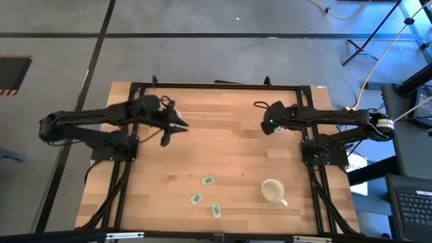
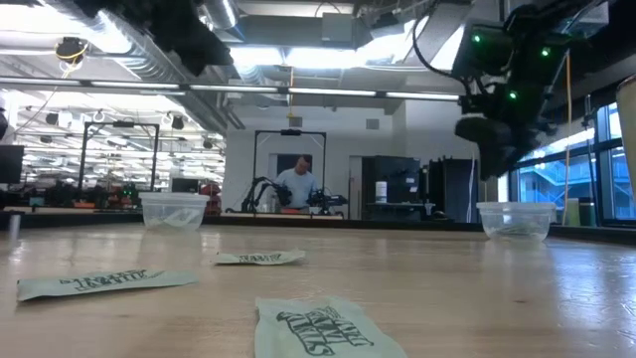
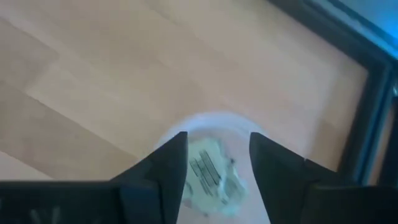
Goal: Pick and place Stevia / Truvia into bins
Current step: Put the stevia packet into the left transparent container
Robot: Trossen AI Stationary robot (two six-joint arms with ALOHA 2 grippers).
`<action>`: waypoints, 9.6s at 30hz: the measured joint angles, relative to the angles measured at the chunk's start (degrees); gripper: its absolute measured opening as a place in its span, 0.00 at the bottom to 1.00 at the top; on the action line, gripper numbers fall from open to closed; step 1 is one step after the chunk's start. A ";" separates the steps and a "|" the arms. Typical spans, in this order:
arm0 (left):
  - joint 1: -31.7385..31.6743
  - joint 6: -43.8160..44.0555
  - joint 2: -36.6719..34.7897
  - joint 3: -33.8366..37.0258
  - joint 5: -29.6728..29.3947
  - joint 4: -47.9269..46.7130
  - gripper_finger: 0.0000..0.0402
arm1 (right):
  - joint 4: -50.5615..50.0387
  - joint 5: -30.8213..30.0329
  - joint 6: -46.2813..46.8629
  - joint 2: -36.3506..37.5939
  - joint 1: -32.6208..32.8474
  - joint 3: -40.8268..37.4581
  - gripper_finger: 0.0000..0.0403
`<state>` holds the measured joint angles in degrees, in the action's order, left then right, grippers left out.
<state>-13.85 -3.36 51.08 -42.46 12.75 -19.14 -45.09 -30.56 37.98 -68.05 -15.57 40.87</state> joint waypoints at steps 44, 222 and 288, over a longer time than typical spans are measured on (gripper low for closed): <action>24.59 -5.94 47.81 -2.19 -0.85 36.55 0.37 | 5.75 0.15 -6.76 0.00 0.04 0.77 0.44; 35.58 -0.97 49.43 3.75 -1.06 40.78 0.30 | 7.88 0.57 -8.73 -0.04 0.07 0.76 0.44; -16.63 2.05 4.30 10.28 -22.11 -9.72 0.00 | 12.72 0.58 -16.20 -0.04 0.05 0.75 0.44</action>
<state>-30.48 -1.31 55.37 -32.18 -9.36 -28.86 -32.37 -29.98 21.78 -68.10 -15.52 41.63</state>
